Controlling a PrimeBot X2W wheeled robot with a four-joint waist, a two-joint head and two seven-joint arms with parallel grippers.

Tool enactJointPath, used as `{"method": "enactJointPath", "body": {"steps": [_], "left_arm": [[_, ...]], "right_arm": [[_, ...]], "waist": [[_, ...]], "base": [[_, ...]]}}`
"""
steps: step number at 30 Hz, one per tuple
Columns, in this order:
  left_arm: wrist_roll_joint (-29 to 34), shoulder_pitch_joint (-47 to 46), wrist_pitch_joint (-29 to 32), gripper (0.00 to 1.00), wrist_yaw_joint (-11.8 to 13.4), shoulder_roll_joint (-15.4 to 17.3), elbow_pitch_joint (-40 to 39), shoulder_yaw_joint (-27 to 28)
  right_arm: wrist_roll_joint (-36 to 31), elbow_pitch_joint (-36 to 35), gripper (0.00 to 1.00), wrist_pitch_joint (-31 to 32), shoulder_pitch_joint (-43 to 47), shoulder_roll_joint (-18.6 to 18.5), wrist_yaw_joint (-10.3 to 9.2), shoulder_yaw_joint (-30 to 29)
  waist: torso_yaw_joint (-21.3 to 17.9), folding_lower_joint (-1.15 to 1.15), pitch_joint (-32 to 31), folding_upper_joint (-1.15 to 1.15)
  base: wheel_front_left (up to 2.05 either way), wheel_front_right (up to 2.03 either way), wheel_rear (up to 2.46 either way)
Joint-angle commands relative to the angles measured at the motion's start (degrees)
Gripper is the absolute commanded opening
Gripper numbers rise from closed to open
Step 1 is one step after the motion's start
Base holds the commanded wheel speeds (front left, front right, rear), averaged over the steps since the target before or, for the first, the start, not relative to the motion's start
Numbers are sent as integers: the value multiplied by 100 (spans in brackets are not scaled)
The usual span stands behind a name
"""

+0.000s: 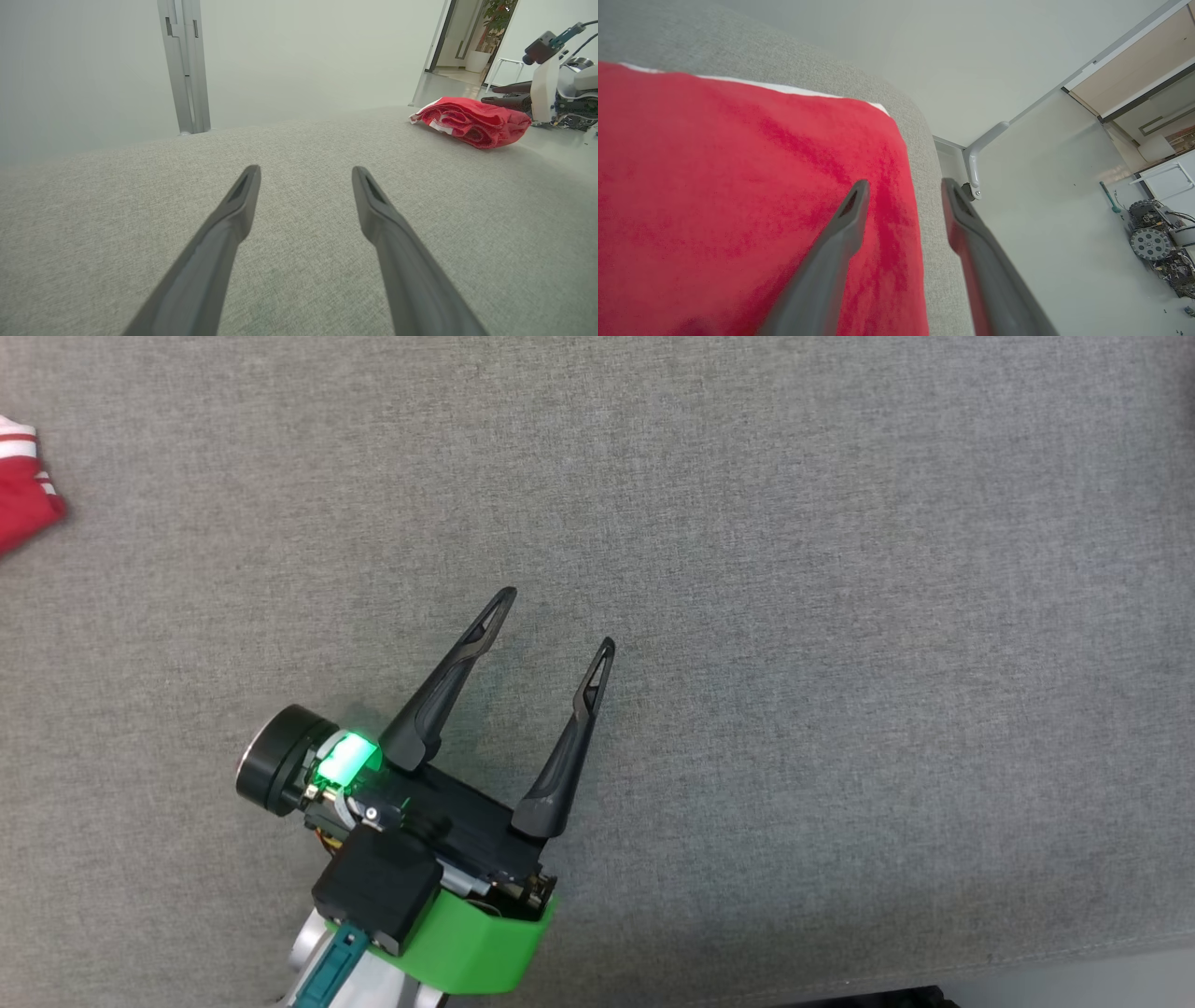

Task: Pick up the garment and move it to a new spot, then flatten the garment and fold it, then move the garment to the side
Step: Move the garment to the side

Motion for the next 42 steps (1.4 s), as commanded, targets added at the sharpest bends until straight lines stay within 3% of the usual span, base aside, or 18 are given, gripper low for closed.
{"method": "enactJointPath", "body": {"steps": [1, 6, 11, 16, 27, 42], "left_arm": [[12, -39, 3, 100, 0, 17, -9, 15], [-39, 88, 3, 100, 71, -95, 19, 67], [-139, 275, 2, 100, 168, -192, 151, 152], [-268, 570, 2, 100, 419, -293, 575, 385], [-611, 1317, 2, 100, 710, -359, 1587, 829], [-764, 2381, 2, 100, 562, -361, 1465, 1257]], "right_arm": [[-174, 6, 100, -23, -107, 146, -10, -117], [-868, -379, 100, -25, 148, 774, -10, -969], [-1039, -1067, 100, -27, 840, 1601, -10, -1557], [-984, -1779, 100, -28, 1761, 2561, -10, -1427], [-723, -2961, 100, -27, 3869, 3971, -9, -941], [-808, -4154, 100, -28, 5381, 4352, -9, -873]], "waist": [[74, -1, -100, 0], [259, -1, -440, 0], [453, -1, -960, 0], [605, -1, -1792, 0], [841, -1, -3488, 0], [746, -1, -4314, 0]], "base": [[0, 0, 0], [0, 0, 0], [0, 0, 0], [0, 0, 0], [0, 0, 0], [0, 0, 0]]}}
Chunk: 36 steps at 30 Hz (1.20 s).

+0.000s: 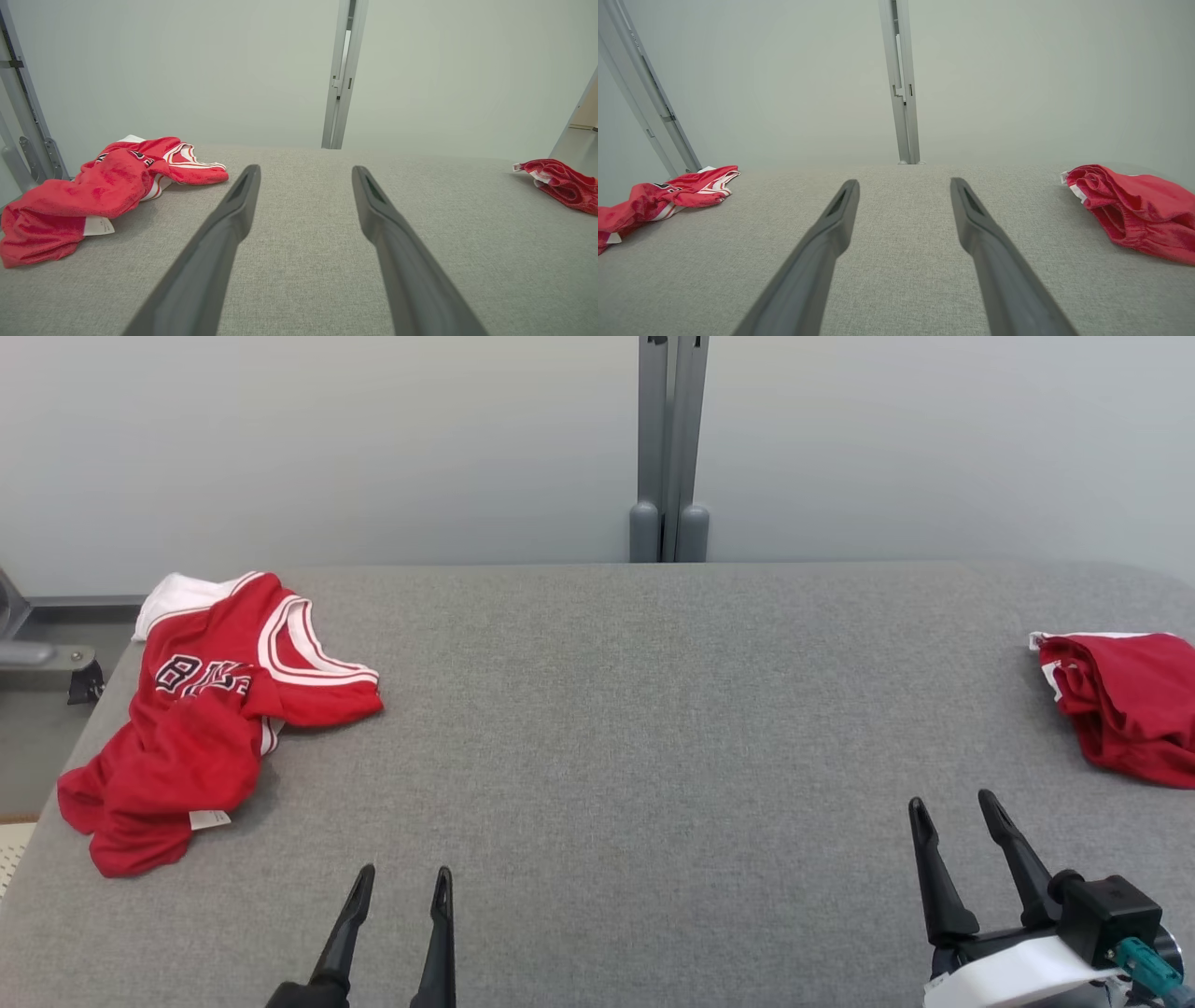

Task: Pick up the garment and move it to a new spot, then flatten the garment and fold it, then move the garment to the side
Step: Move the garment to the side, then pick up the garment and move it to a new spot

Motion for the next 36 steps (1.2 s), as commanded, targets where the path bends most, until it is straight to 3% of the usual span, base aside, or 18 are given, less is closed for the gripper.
{"method": "enactJointPath", "body": {"steps": [1, 36], "left_arm": [[20, 155, 0, 100, -24, 8, 72, 48], [308, 131, 1, 100, -30, 7, 317, 75]], "right_arm": [[-51, -42, 100, -15, 146, 20, -8, -5], [-104, 44, 100, -15, 383, 189, -8, 6]], "waist": [[-7, 1, -271, 0], [-213, 1, -274, 0]], "base": [[0, 0, 0], [0, 0, 0]]}}
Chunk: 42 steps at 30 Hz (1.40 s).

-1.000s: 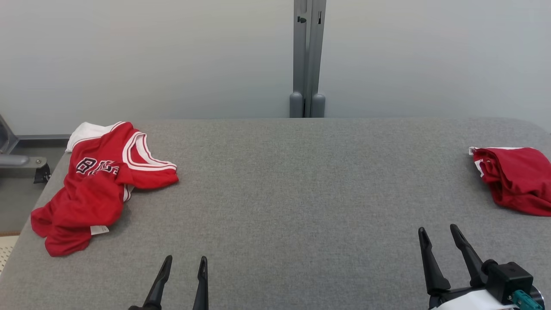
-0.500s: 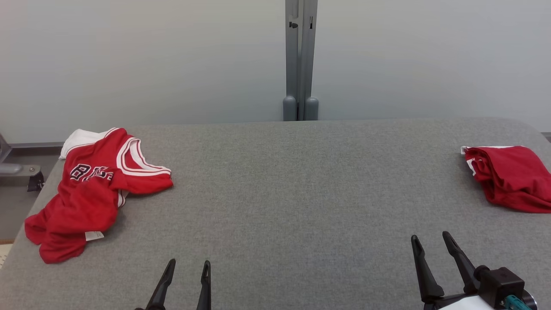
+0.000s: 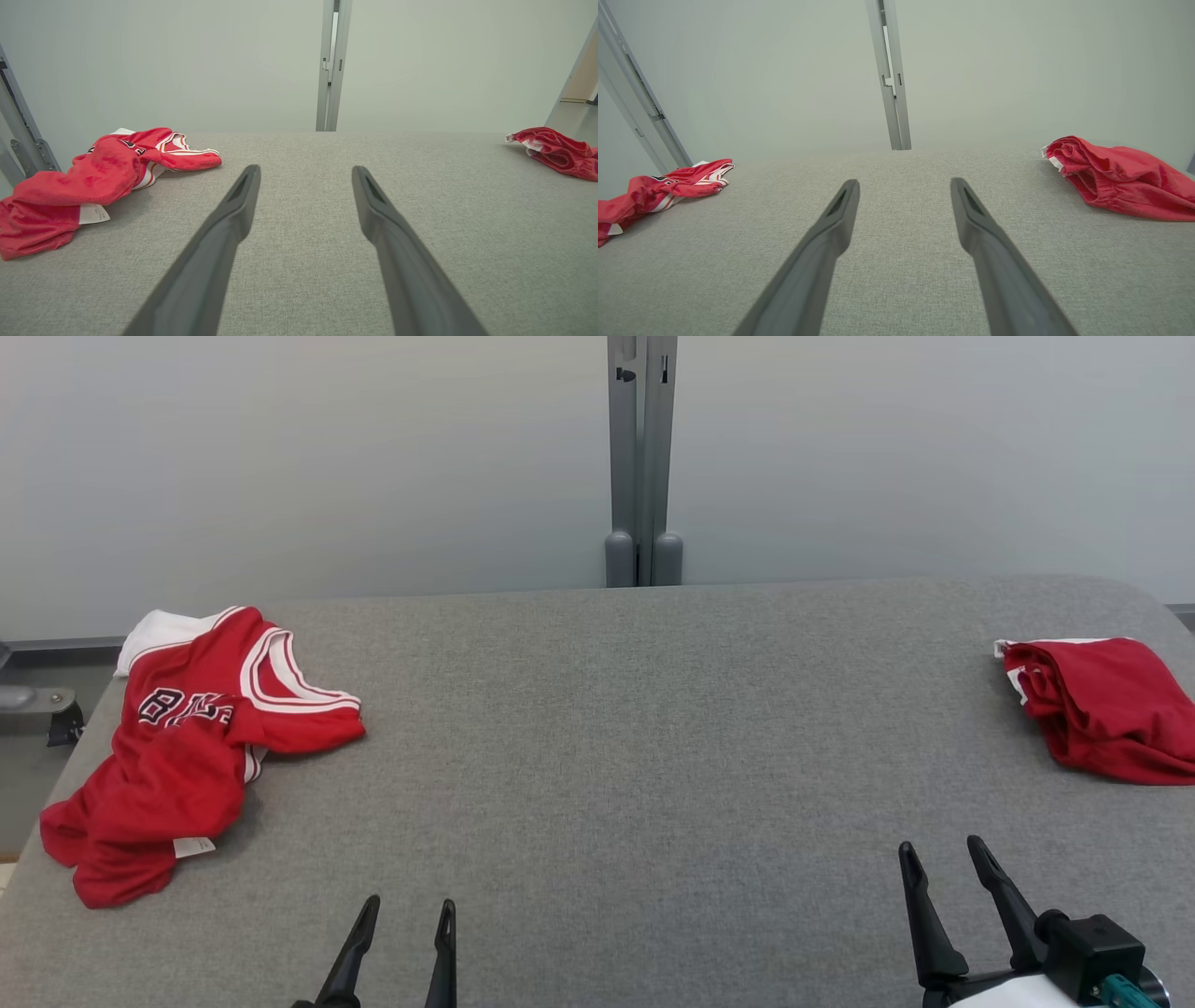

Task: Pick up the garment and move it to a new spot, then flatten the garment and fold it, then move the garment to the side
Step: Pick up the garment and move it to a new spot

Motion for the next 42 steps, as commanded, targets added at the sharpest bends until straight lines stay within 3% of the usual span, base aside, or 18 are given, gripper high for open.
{"method": "enactJointPath", "body": {"steps": [1, 19, 34, 42], "left_arm": [[58, -85, 0, 100, -4, 7, 7, 28], [231, -309, 0, 100, 13, 6, 162, -3], [288, -455, 0, 100, 125, 7, 73, 226], [271, -462, 0, 100, 125, 6, 7, 331]], "right_arm": [[-20, 2, 100, -15, -43, 7, -8, -20], [-51, 34, 100, -15, -123, 63, -8, 68], [-44, 45, 100, -15, -283, 119, -7, 189], [-57, 42, 100, -15, -374, 145, -7, 223]], "waist": [[-2, 0, 6, 0], [173, 0, 145, 0], [1782, 0, 427, 0], [2302, 0, 478, 0]], "base": [[0, 0, 0], [0, 0, 0], [0, 0, 0], [0, 0, 0]]}}
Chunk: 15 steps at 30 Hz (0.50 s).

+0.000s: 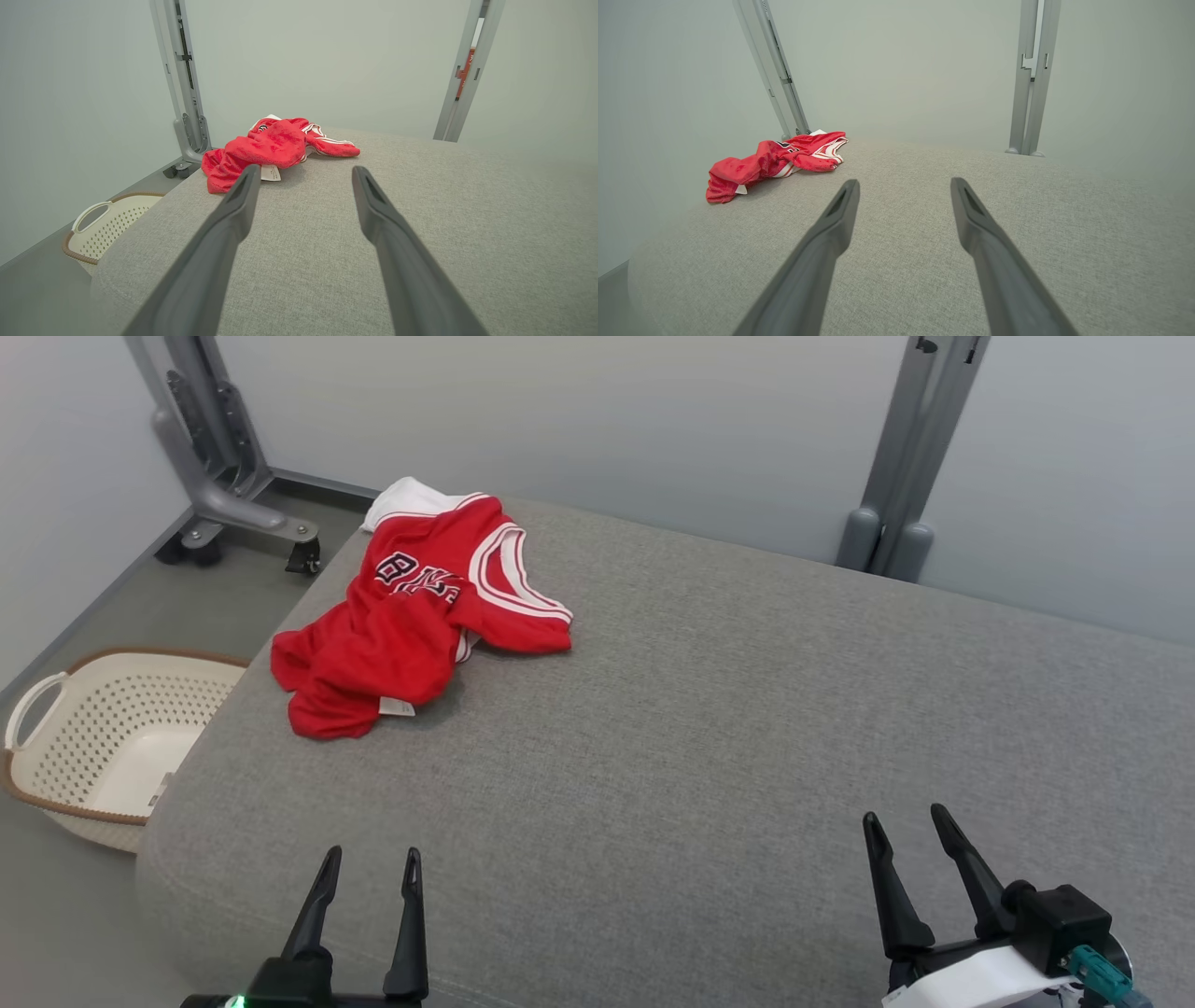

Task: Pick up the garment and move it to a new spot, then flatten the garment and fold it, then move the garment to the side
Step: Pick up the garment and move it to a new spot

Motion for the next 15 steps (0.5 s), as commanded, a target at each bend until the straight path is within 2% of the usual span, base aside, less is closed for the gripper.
{"method": "enactJointPath", "body": {"steps": [1, 12, 15], "left_arm": [[8, -47, 1, 100, 7, 6, -14, 22], [-57, -154, 1, 100, 142, 6, -237, 4], [-34, -366, 0, 100, 69, 6, -297, -40]], "right_arm": [[-29, 6, 100, -16, -28, 1, -6, -14], [-49, -12, 100, -15, -95, -187, -6, 34], [-97, -59, 100, -15, -46, -285, -7, 16]], "waist": [[369, 0, 84, 0], [628, 0, 303, 0], [687, 0, 486, 0]], "base": [[0, 0, 0], [0, 0, 0], [0, 0, 0]]}}
